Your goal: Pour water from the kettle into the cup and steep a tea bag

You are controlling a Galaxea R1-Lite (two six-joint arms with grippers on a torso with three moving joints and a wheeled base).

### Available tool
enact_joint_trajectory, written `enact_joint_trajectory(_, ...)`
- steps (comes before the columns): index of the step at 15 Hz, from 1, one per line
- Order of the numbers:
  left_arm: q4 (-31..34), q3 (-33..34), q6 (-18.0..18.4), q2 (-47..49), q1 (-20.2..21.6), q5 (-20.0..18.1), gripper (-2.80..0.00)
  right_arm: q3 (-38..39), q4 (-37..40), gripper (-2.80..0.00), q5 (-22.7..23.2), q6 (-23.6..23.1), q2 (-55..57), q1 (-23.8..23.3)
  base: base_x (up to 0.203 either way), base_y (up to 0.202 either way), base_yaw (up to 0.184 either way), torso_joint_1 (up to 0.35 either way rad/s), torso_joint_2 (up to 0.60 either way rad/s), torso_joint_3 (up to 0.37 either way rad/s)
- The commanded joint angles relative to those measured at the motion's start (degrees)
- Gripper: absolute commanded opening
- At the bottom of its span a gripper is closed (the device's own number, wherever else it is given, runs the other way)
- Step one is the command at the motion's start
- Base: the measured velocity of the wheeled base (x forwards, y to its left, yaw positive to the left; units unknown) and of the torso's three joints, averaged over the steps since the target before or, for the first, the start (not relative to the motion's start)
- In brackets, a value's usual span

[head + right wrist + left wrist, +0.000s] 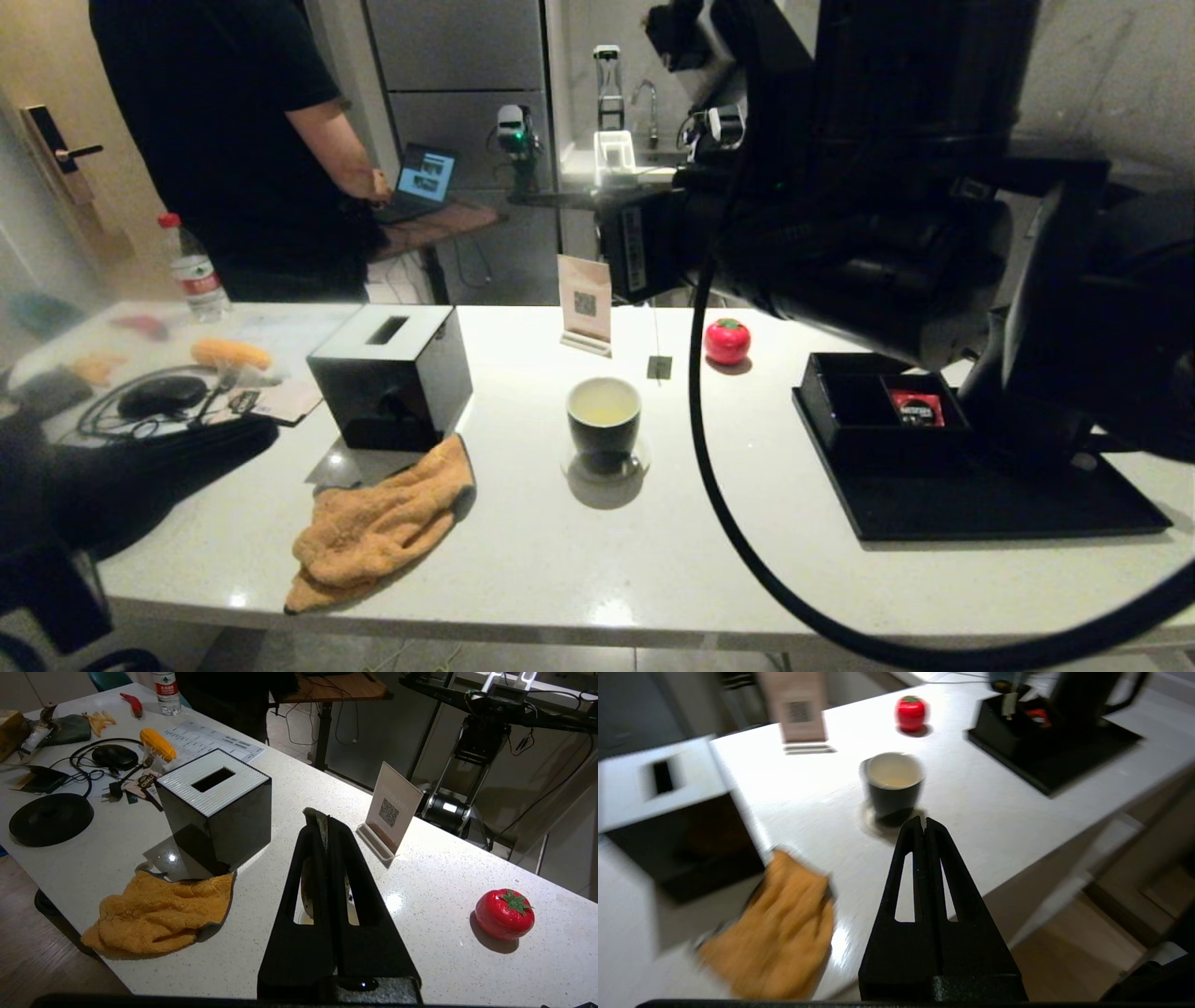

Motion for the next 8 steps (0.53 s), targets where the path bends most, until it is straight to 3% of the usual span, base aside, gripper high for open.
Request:
enact_joint_trajectory(1, -5.9, -0.8, -0.1, 12.7, -5.7, 1.1, -2.80, 0.1, -0.1, -2.80, -0.1, 0.0, 0.1, 0.0, 0.000, 0.000, 0.000, 0.000, 0.00, 0.000)
enact_joint_trajectory(5, -16.9, -3.9, -0.2, 26.3, -9.6, 2.2, -2.80, 0.8, -3.5, -2.80, 0.0, 0.1, 1.8, -0.1, 0.000, 0.000, 0.000, 0.000, 0.00, 0.000)
enact_joint_trajectory(8, -21.0, -8.5, -0.2, 32.8, -10.6, 2.4, -2.80, 0.8, -5.6, -2.80, 0.0, 0.2, 4.0, -0.1, 0.000, 0.000, 0.000, 0.000, 0.00, 0.000)
